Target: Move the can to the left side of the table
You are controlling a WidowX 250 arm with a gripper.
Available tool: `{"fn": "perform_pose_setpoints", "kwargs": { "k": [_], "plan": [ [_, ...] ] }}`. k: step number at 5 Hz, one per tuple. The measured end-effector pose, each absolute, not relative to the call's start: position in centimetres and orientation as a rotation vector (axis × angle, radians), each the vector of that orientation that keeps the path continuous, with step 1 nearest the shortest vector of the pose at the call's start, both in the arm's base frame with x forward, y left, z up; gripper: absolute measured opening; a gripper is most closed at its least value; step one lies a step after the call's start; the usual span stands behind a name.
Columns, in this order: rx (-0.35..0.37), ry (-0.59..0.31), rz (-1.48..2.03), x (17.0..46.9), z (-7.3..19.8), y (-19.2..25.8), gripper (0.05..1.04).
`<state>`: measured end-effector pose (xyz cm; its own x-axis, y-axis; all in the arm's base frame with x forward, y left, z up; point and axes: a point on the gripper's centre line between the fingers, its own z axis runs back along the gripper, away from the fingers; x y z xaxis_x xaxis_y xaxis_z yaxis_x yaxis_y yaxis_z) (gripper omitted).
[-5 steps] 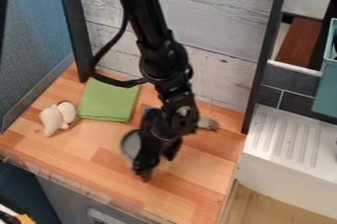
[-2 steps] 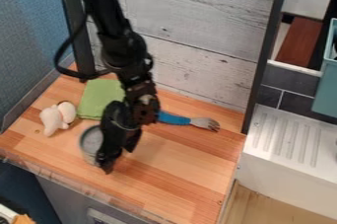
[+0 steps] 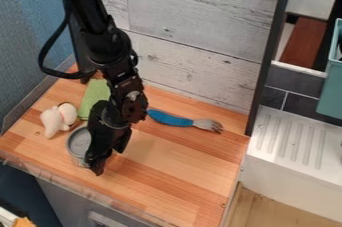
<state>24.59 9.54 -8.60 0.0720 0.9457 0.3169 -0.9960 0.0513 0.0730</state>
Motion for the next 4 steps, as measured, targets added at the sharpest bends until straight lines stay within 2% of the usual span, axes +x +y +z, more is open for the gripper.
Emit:
{"fn": "perform_pose_setpoints", "kwargs": {
  "k": [1,2,3,4],
  "plan": [
    [0.264,-0.227,1.441,25.4,-7.2,8.3,1.001],
    [0.187,-0.271,1.424,26.1,-4.8,7.7,1.001],
    [0.151,-0.324,1.421,26.0,-1.9,7.7,1.001],
    [0.159,-0.327,1.362,25.6,-1.1,7.3,1.001]
  ]
}}
